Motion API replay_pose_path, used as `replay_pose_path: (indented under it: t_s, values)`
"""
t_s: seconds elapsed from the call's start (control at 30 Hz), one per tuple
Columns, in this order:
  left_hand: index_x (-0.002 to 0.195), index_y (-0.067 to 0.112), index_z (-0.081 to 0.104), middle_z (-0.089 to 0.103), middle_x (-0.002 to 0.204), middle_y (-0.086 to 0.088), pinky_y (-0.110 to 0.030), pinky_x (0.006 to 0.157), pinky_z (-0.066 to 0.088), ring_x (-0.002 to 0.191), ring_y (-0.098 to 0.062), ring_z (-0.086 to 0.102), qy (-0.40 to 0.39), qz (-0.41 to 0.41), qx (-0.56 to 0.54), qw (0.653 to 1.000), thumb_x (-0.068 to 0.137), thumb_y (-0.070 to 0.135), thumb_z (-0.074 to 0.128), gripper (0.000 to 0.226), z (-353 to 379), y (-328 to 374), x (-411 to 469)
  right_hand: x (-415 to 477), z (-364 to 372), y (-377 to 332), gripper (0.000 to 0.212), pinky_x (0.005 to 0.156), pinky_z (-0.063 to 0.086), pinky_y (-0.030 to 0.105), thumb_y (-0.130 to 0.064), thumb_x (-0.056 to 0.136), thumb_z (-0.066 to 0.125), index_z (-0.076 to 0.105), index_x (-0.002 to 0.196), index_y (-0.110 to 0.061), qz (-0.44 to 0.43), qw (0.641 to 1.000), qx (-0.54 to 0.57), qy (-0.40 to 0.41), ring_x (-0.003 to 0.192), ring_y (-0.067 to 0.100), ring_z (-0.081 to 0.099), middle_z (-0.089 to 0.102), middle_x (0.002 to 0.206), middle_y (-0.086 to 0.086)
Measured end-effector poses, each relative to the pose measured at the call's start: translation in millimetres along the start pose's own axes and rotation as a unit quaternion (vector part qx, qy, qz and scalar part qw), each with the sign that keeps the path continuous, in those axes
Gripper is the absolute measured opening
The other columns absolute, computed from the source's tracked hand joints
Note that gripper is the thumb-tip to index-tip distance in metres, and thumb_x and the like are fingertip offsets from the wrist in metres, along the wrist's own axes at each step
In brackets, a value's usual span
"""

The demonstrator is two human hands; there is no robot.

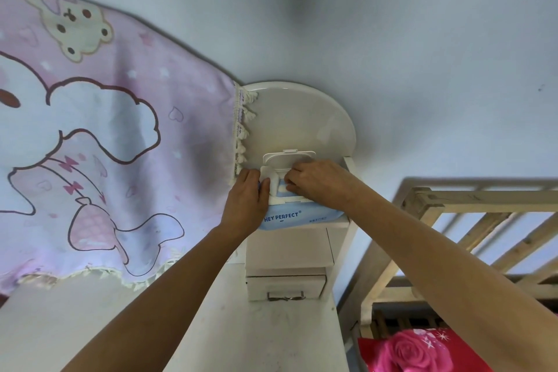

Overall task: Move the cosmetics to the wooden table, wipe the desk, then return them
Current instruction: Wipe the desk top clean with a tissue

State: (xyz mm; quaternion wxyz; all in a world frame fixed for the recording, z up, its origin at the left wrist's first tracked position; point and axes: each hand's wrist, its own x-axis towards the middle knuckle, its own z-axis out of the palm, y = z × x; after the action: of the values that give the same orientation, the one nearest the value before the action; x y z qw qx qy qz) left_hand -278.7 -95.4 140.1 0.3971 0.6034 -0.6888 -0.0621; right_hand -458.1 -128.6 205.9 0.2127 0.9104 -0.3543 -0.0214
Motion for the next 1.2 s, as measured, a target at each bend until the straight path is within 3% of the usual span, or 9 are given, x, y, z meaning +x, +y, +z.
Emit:
replay_pose_path:
  t_s: [0.17, 0.37, 0.43, 0.57, 0.7, 0.9, 1.03, 1.13, 1.2]
  values:
    - [0.084, 0.013, 0.039, 0.043, 0.087, -0.003, -0.020, 0.059, 0.021, 0.070, -0.016, 0.040, -0.001, 0.000, 0.000, 1.000, 0.100, 0.018, 0.047, 0.019, -2.5, 1.6, 0.2, 6.1, -8.3, -7.8, 0.016, 0.062, 0.047, 0.036, -0.006, 0.093, 0.056, 0.064, 0.105, -0.011, -0.014, 0.997, -0.050, -0.054, 0.086, 0.027, 0.067, 0.066, 0.098, 0.007]
    - [0.082, 0.012, 0.039, 0.043, 0.085, -0.003, -0.020, 0.059, 0.022, 0.070, -0.017, 0.039, -0.009, 0.004, -0.005, 1.000, 0.100, 0.018, 0.048, 0.020, -5.9, 1.9, 1.1, 7.5, -3.8, -10.9, 0.021, 0.065, 0.049, 0.036, -0.007, 0.095, 0.050, 0.057, 0.115, -0.008, 0.002, 0.998, -0.054, -0.008, 0.092, 0.027, 0.065, 0.063, 0.106, 0.010]
    - [0.083, 0.013, 0.039, 0.043, 0.085, -0.002, -0.018, 0.059, 0.023, 0.070, -0.016, 0.039, -0.011, 0.003, -0.009, 1.000, 0.100, 0.018, 0.048, 0.021, -6.6, 1.7, 1.6, 3.5, 2.3, -11.4, 0.026, 0.066, 0.050, 0.037, -0.009, 0.095, 0.045, 0.051, 0.121, -0.006, 0.023, 0.999, -0.021, 0.017, 0.097, 0.027, 0.060, 0.058, 0.115, 0.012]
    - [0.082, 0.012, 0.040, 0.045, 0.084, -0.003, -0.018, 0.059, 0.025, 0.071, -0.017, 0.040, -0.014, -0.011, -0.014, 1.000, 0.100, 0.020, 0.048, 0.021, -6.4, 1.7, 4.3, -7.5, 10.2, -6.7, 0.016, 0.054, 0.036, 0.035, -0.013, 0.097, 0.043, 0.050, 0.111, -0.010, 0.105, 0.989, 0.082, 0.070, 0.079, 0.029, 0.061, 0.052, 0.112, 0.010]
    - [0.080, 0.011, 0.040, 0.046, 0.084, -0.004, -0.025, 0.061, 0.023, 0.072, -0.019, 0.042, -0.012, -0.019, -0.016, 1.000, 0.100, 0.020, 0.048, 0.024, -6.3, 1.4, 6.4, -17.2, 15.2, 1.0, 0.017, 0.067, 0.044, 0.038, -0.030, 0.103, 0.040, 0.052, 0.103, -0.018, 0.179, 0.941, 0.248, 0.145, 0.081, 0.024, 0.057, 0.055, 0.105, 0.000]
    - [0.081, 0.011, 0.041, 0.046, 0.084, -0.004, -0.024, 0.062, 0.024, 0.074, -0.019, 0.042, -0.012, -0.015, -0.015, 1.000, 0.100, 0.020, 0.050, 0.022, -4.8, 0.2, 5.5, -17.4, 22.4, -0.6, 0.034, 0.087, 0.042, 0.028, -0.042, 0.088, 0.060, 0.057, 0.119, -0.029, 0.213, 0.909, 0.354, 0.062, 0.112, 0.008, 0.053, 0.050, 0.127, -0.010]
    - [0.083, 0.011, 0.042, 0.047, 0.086, -0.004, -0.025, 0.063, 0.025, 0.075, -0.019, 0.043, -0.020, -0.018, -0.007, 1.000, 0.100, 0.022, 0.049, 0.021, -5.4, -0.2, 6.5, -11.8, 18.3, -10.4, 0.016, 0.094, 0.038, 0.016, -0.032, 0.090, 0.070, 0.069, 0.098, -0.018, 0.254, 0.818, 0.501, 0.127, 0.106, 0.006, 0.054, 0.053, 0.118, 0.000]
    - [0.081, 0.012, 0.040, 0.045, 0.084, -0.003, -0.024, 0.059, 0.022, 0.073, -0.019, 0.041, -0.015, -0.014, -0.009, 1.000, 0.099, 0.020, 0.050, 0.022, -5.9, 0.3, 4.7, -17.8, -7.6, -12.9, 0.010, 0.083, 0.049, 0.023, -0.030, 0.094, 0.066, 0.067, 0.095, -0.020, 0.258, 0.623, 0.703, 0.225, 0.088, 0.002, 0.061, 0.065, 0.104, 0.001]
    - [0.082, 0.012, 0.041, 0.044, 0.085, -0.003, -0.024, 0.060, 0.023, 0.073, -0.019, 0.041, -0.014, -0.015, -0.006, 1.000, 0.099, 0.020, 0.049, 0.021, -5.4, 0.9, 4.4, -26.4, -26.4, -11.8, 0.010, 0.070, 0.050, 0.019, -0.028, 0.097, 0.061, 0.065, 0.095, -0.020, 0.241, 0.546, 0.754, 0.276, 0.079, 0.004, 0.061, 0.066, 0.090, -0.006]
